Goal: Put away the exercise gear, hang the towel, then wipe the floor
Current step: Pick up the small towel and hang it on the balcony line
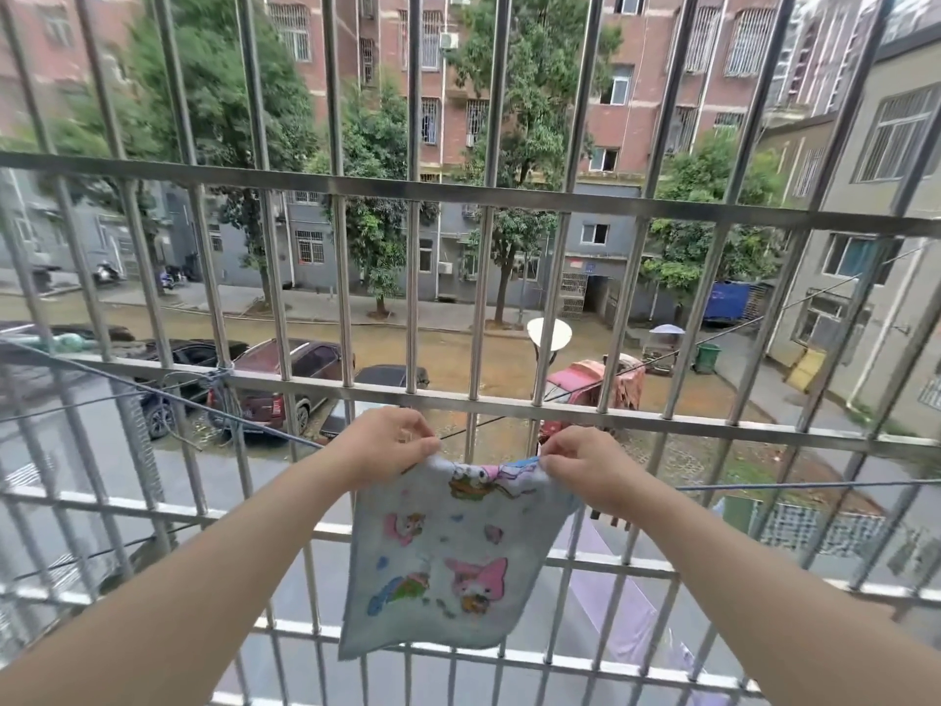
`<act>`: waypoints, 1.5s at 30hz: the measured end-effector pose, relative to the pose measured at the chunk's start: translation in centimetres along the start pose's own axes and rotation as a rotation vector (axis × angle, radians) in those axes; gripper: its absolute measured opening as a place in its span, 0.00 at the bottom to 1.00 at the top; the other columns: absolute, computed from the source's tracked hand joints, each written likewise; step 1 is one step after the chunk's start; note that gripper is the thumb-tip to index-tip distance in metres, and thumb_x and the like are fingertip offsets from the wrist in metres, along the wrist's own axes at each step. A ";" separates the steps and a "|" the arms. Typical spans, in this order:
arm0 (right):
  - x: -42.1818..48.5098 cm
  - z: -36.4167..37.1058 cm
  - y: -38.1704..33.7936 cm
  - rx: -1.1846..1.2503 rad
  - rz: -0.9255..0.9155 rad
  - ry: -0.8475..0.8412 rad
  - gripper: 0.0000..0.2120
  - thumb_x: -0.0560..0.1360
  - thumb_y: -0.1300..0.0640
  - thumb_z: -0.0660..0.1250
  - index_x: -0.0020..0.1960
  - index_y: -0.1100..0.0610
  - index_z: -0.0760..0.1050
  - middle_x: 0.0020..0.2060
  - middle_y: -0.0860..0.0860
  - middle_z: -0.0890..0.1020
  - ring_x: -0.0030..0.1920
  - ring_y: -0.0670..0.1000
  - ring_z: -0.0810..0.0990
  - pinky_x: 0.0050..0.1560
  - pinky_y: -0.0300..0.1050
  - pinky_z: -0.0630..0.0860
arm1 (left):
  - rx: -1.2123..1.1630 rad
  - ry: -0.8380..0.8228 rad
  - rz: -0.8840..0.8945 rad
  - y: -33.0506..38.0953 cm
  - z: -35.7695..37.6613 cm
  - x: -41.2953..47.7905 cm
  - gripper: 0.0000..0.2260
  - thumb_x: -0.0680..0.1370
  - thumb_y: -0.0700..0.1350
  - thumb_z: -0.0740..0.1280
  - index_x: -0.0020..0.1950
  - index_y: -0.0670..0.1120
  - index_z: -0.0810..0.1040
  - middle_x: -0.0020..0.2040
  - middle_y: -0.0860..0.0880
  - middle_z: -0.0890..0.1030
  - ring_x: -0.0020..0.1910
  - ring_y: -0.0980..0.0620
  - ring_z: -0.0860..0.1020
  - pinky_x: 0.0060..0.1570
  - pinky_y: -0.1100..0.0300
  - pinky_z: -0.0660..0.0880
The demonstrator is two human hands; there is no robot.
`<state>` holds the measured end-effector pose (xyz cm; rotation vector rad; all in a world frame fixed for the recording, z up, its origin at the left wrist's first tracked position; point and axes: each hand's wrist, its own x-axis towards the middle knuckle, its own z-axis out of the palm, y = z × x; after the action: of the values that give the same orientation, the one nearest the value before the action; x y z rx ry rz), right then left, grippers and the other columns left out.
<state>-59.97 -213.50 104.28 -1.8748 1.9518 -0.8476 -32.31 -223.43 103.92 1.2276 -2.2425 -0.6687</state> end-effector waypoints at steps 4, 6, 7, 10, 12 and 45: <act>0.6 0.0 0.3 -0.033 0.041 0.125 0.08 0.79 0.54 0.66 0.50 0.55 0.83 0.48 0.50 0.77 0.51 0.50 0.75 0.51 0.42 0.67 | -0.051 -0.120 0.045 0.4 -0.5 -0.9 0.15 0.68 0.64 0.73 0.48 0.57 0.84 0.56 0.59 0.82 0.58 0.60 0.79 0.59 0.55 0.76; 1.2 0.2 0.4 -0.075 0.053 0.124 0.08 0.79 0.54 0.65 0.51 0.54 0.82 0.52 0.52 0.77 0.54 0.52 0.76 0.52 0.42 0.67 | -0.038 -0.147 0.068 -0.1 -0.6 -1.0 0.09 0.69 0.57 0.73 0.45 0.54 0.84 0.55 0.59 0.83 0.57 0.59 0.79 0.59 0.52 0.78; 1.3 0.2 0.3 -0.081 0.051 0.105 0.09 0.79 0.55 0.64 0.52 0.53 0.82 0.53 0.52 0.77 0.55 0.52 0.76 0.54 0.43 0.68 | -0.025 -0.148 0.075 -0.3 -0.7 -0.9 0.07 0.71 0.55 0.72 0.44 0.54 0.84 0.54 0.58 0.83 0.56 0.59 0.80 0.59 0.51 0.78; 1.1 0.0 -0.1 0.007 0.029 0.033 0.08 0.77 0.55 0.64 0.51 0.51 0.82 0.54 0.47 0.75 0.55 0.48 0.75 0.57 0.47 0.71 | -0.003 -0.146 0.065 -0.5 -0.7 -0.7 0.07 0.75 0.55 0.71 0.46 0.53 0.85 0.55 0.58 0.83 0.55 0.60 0.80 0.58 0.54 0.79; 0.5 -0.4 -0.4 0.041 -0.003 -0.039 0.07 0.72 0.51 0.66 0.45 0.51 0.82 0.52 0.47 0.77 0.53 0.47 0.76 0.53 0.47 0.73 | -0.009 -0.128 0.044 -0.2 -0.6 -0.5 0.08 0.77 0.55 0.70 0.48 0.52 0.85 0.53 0.57 0.84 0.53 0.59 0.81 0.53 0.58 0.80; -0.2 -0.3 0.0 0.162 0.072 0.037 0.05 0.77 0.52 0.68 0.46 0.50 0.81 0.46 0.47 0.82 0.48 0.49 0.80 0.42 0.42 0.73 | -0.068 -0.058 0.013 -0.3 -0.3 -0.4 0.12 0.70 0.60 0.74 0.47 0.55 0.84 0.51 0.59 0.83 0.55 0.60 0.79 0.56 0.56 0.77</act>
<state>-60.08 -213.25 104.47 -1.6985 1.8982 -0.9935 -31.77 -223.23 103.85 1.1737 -2.2538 -0.7786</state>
